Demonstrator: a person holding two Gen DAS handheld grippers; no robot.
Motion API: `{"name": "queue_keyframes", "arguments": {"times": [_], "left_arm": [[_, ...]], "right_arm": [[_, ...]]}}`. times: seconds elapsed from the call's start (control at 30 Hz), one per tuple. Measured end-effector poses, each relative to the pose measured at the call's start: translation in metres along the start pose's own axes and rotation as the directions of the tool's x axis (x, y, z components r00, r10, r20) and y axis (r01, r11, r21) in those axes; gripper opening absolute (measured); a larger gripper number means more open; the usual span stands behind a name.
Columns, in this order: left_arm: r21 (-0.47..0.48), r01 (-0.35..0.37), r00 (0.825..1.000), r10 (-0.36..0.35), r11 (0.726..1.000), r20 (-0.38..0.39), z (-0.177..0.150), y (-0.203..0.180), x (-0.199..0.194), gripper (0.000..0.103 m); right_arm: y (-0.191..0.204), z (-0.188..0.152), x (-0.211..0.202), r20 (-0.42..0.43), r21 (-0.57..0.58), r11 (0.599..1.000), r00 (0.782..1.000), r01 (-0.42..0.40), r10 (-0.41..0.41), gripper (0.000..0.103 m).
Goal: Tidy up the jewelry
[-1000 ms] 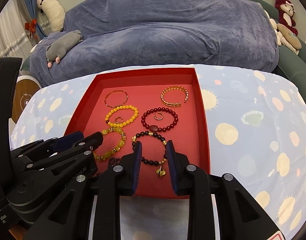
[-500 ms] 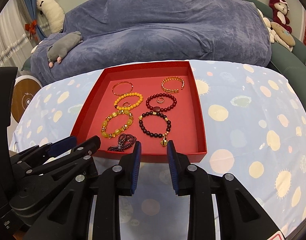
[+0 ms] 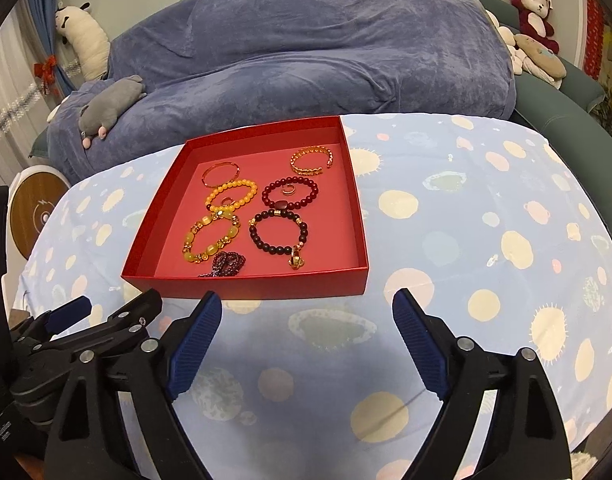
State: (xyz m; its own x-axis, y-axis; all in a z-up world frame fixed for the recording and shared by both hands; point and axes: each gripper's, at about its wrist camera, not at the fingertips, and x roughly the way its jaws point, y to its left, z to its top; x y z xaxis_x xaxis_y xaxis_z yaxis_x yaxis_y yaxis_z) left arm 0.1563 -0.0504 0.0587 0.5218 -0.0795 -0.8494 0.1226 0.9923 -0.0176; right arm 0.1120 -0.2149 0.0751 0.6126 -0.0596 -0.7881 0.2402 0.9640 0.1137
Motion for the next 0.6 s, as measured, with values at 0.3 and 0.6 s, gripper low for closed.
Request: {"name": "queue_keyframes", "arguments": {"times": [0.3,0.6], "left_arm": [[-0.022,-0.028,1.000,0.028,0.999,-0.008,-0.012,0.007,-0.007,0.093],[-0.022,-0.036,0.999,0.036,0.999,-0.001,-0.018,0.010,-0.016,0.093]], "right_arm": [[-0.001,-0.009,-0.005,-0.021,-0.007,1.000,1.000,0.003,-0.003,0.096],[-0.001,-0.017,-0.013,-0.013,-0.016,1.000,1.000,0.026,-0.026,0.096]]}}
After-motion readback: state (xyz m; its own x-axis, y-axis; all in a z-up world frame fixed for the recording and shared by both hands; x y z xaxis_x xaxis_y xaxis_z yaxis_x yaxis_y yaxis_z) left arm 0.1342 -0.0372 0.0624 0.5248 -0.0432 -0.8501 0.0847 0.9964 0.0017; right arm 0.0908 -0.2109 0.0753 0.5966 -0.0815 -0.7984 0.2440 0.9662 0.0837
